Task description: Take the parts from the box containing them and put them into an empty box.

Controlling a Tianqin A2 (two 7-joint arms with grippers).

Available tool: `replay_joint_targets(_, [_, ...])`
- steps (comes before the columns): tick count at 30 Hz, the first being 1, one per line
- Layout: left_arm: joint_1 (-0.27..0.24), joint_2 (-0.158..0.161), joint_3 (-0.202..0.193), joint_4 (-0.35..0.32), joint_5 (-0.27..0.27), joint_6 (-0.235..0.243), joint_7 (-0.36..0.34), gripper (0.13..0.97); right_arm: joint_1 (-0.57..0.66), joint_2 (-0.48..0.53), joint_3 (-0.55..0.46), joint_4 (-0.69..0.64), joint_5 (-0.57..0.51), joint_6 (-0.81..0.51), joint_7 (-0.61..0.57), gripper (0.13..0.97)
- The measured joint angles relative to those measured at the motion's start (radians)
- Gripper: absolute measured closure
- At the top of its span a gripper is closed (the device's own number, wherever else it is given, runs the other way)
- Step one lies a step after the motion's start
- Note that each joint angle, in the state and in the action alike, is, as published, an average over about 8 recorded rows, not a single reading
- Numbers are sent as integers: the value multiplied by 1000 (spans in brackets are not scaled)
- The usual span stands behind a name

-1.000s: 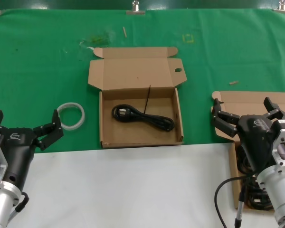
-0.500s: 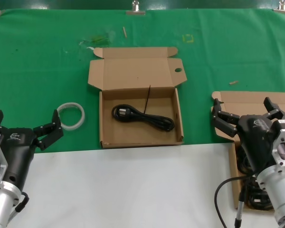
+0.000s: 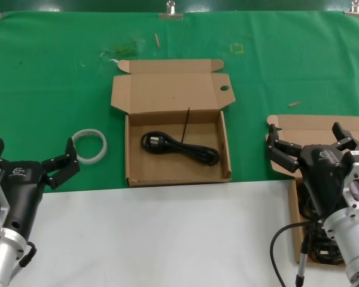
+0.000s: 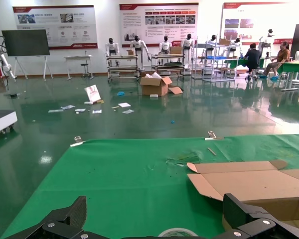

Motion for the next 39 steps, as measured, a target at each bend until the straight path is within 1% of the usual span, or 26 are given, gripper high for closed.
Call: replay_joint_targets(39, [0, 0, 0, 0, 0, 0, 0, 132, 0, 0, 0, 0, 0, 0, 0, 129])
